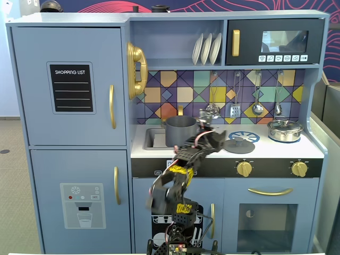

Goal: Take off the lid from the gray recipient and place it on the counter

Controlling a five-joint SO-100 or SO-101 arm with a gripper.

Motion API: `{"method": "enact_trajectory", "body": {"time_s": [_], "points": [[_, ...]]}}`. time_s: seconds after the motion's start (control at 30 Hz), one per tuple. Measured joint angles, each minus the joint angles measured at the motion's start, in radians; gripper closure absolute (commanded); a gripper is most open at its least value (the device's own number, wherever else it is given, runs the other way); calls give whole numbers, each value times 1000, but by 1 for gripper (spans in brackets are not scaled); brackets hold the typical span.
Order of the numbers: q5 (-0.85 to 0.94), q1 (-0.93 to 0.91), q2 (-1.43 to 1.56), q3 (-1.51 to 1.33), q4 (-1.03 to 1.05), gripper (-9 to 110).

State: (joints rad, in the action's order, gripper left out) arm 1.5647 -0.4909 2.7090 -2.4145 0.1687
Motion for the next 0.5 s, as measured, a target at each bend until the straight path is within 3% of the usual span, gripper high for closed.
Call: {"method": "enact_trajectory", "body": {"time_s": [0.5], "points": [[-3,334,183,163,992,102]]}}
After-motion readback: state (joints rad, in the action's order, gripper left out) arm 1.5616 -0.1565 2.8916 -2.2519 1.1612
